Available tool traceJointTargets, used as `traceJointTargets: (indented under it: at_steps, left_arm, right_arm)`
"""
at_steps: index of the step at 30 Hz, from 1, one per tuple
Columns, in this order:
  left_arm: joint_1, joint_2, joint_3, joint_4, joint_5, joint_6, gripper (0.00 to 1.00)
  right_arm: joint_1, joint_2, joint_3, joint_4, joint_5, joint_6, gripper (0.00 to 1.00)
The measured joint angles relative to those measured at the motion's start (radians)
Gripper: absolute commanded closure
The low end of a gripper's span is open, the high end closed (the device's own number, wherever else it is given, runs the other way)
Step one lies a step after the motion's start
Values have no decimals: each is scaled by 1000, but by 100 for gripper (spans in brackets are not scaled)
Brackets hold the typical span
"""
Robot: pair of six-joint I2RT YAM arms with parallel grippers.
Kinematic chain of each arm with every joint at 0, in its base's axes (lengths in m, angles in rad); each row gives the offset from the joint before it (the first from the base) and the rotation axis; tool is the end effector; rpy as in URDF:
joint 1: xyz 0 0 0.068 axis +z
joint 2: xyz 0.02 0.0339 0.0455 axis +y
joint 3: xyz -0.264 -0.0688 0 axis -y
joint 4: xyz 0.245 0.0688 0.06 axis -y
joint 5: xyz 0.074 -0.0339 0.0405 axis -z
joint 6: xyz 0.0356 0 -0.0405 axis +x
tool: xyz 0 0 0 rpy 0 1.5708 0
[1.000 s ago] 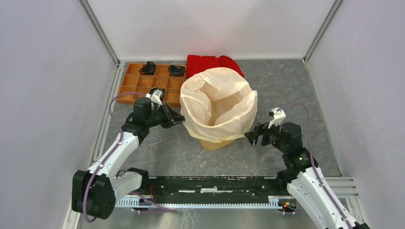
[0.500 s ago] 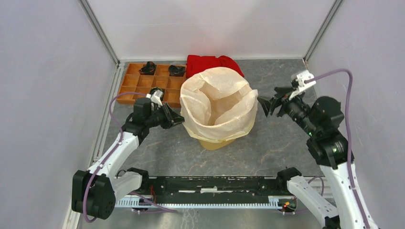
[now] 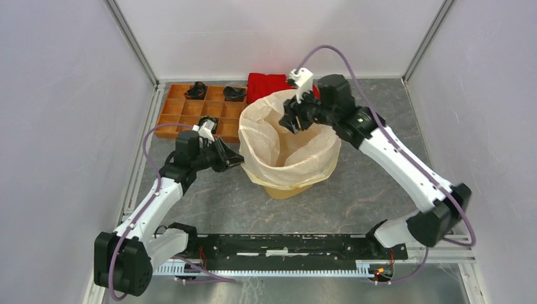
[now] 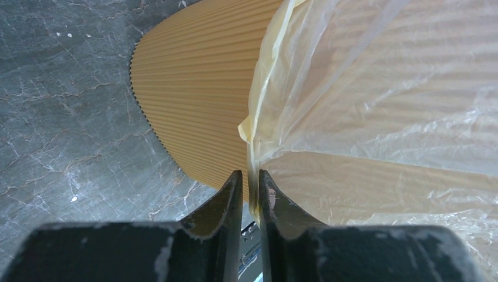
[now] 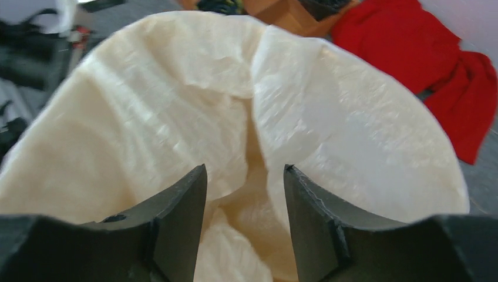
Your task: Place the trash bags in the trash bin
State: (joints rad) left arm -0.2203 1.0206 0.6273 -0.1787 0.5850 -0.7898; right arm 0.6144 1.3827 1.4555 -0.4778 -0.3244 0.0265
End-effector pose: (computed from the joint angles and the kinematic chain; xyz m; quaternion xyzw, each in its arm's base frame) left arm 0.2089 -0.0669 0.2439 -0.1036 0.8455 -0.4434 0.2788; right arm 0.2465 0.1878 0.4081 -0.3238 0.7628 0.2991 0.4731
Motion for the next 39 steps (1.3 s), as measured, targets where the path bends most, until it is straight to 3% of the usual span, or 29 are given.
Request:
traceJointTargets:
  at_steps: [2, 6, 10, 15, 23, 27, 32, 39]
  left_arm:
    - [0, -7, 0, -4, 0, 0, 77]
    - [0, -23, 0, -8, 0, 0, 77]
    - [0, -34, 0, -9, 0, 0, 77]
    - [0, -60, 0, -42, -9, 1, 76]
    - [-2, -90, 2, -89, -37, 23, 73]
    - [-2, -87, 5, -105, -45, 37, 66]
    - [-2, -89, 10, -113, -58, 54, 55]
    - [-2, -110, 18, -128, -60, 55, 53]
  right_arm:
    - [27, 76, 68, -40, 105, -34, 56]
    - [67, 183, 153, -105, 372, -88, 56]
    - [114, 253, 172, -92, 729, -153, 48]
    - [205, 279, 171, -74, 946, -211, 33]
    - [293, 127, 84, -100, 848, -219, 6]
    - [289, 95, 53, -139, 751, -232, 6]
    - [281, 226, 81, -202, 640, -233, 6]
    - [229, 329, 71, -235, 431, -222, 7]
